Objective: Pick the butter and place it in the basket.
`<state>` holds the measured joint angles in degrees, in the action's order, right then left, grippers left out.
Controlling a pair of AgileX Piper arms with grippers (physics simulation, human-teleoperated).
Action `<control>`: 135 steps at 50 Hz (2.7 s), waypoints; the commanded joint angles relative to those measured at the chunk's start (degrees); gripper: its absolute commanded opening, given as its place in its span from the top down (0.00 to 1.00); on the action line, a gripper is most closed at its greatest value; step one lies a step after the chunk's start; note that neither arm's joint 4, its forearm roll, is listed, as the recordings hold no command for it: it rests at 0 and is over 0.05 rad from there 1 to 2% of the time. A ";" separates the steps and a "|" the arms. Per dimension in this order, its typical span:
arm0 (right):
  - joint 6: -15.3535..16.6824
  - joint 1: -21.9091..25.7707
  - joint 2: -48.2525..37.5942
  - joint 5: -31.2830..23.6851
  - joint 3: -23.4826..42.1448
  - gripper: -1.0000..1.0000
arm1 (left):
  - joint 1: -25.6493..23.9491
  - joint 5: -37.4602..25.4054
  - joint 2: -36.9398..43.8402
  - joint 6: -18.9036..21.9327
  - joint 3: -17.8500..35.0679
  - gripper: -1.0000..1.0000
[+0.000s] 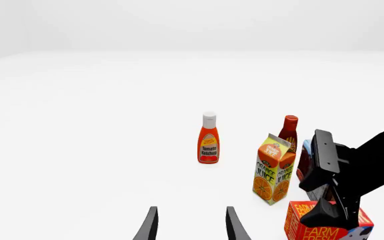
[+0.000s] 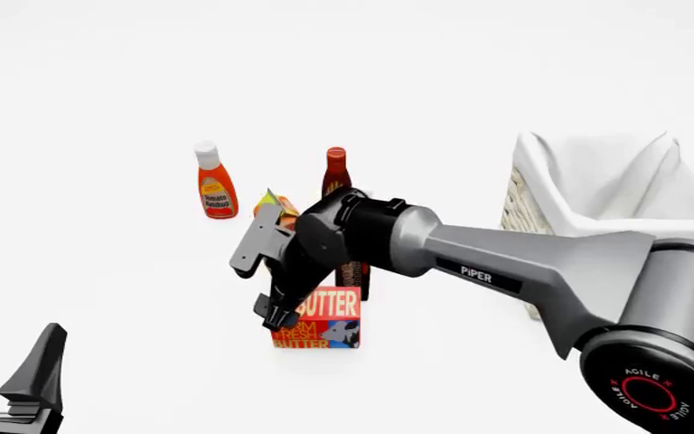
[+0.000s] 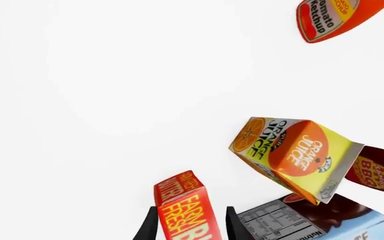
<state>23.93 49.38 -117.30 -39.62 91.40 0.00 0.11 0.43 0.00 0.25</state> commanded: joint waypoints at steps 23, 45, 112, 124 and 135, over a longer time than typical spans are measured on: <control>-0.28 0.05 -1.19 0.07 -0.25 0.00 | 0.00 0.00 0.00 0.00 0.00 0.00; -0.26 0.52 -1.46 -0.36 -0.95 0.00 | 0.00 0.00 0.00 0.00 0.00 0.00; 0.69 -1.26 -5.06 -1.22 0.57 0.00 | 0.00 0.00 0.00 0.00 0.00 0.00; 0.61 -1.35 -6.26 -1.57 0.87 0.00 | 0.00 0.00 0.00 0.00 0.00 0.00; 0.60 -1.51 -7.93 -2.46 1.54 0.00 | 0.00 0.00 0.00 0.00 0.00 0.00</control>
<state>25.68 49.27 -120.52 -42.10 93.29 0.00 0.11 0.43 0.00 0.25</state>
